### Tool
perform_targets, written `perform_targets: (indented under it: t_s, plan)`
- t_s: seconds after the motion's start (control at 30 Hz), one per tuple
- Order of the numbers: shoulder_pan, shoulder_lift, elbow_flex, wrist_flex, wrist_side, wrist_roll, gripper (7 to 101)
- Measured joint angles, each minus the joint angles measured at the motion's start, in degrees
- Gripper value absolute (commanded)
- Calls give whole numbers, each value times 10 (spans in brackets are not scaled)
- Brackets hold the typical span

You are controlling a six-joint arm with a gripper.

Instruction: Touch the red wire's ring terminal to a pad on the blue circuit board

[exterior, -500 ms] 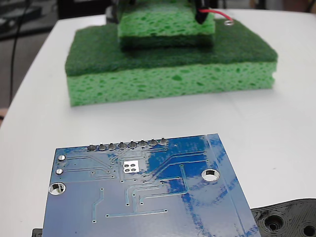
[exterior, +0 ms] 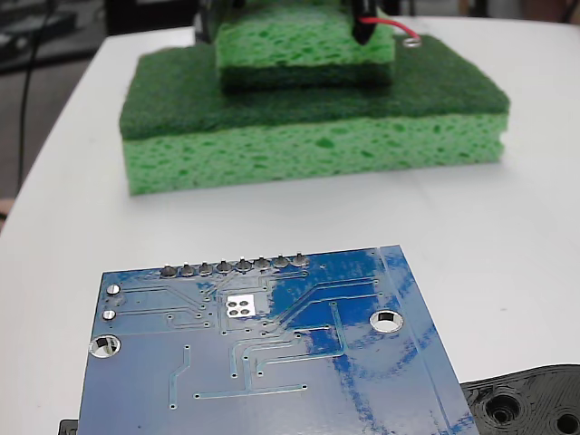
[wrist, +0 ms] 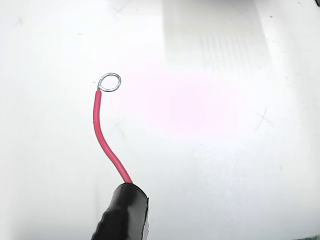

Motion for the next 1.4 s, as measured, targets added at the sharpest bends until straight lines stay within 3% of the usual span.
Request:
perform_targets:
  t_s: [0.43,0.63,0.9,1.17,1.4]
  plan:
    - [59,0,-40,6,-23,1,1003]
    - [102,-33,-62,-27,-34,-18,1003]
    - [138,-253,-171,-105,-69,-33,1003]
    - [134,-439,-276,-127,-85,-43,1003]
    - [135,-514,-352,-99,-86,-62,1003]
